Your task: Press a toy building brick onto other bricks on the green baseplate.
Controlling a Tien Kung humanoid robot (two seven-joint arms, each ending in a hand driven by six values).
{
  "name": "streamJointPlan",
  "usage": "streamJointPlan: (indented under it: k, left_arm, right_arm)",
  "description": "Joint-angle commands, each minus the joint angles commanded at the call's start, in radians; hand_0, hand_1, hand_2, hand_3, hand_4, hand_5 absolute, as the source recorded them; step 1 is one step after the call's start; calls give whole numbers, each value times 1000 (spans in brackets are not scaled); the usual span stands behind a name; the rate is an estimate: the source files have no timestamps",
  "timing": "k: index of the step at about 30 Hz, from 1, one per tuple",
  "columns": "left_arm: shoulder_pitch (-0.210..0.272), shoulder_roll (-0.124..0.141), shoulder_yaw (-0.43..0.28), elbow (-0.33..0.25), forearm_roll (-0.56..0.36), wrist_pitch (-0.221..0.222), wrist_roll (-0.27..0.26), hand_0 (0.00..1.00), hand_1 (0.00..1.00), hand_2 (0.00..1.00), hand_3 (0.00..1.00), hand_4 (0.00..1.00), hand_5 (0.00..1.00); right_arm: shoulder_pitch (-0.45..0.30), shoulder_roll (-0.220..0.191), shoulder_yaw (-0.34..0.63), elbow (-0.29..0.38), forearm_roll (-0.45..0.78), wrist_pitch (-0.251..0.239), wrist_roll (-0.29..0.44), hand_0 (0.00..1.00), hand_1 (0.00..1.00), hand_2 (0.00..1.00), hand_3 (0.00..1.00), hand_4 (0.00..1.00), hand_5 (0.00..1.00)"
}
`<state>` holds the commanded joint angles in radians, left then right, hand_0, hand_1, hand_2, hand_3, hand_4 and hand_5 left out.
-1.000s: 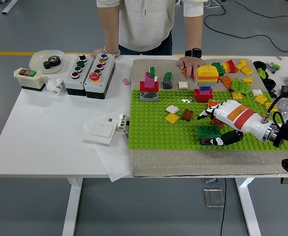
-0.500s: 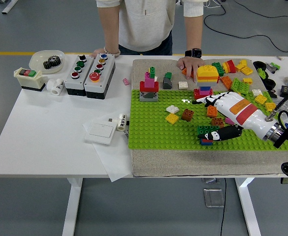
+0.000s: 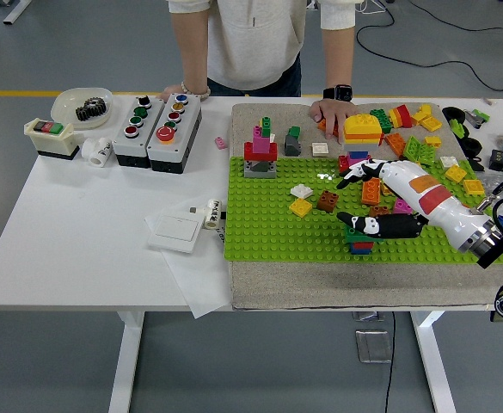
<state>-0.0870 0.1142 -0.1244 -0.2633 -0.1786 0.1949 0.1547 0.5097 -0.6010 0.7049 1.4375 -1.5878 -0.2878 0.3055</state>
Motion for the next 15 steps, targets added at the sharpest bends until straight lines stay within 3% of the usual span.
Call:
streamJointPlan:
  k: [15]
  left_arm:
    - [-7,1,13,0,-16,-2,-6,527,622,779,799,847,818]
  right_arm:
    - [-40,-5,36,78,-41,48,-86,662,638,683,555,775,550]
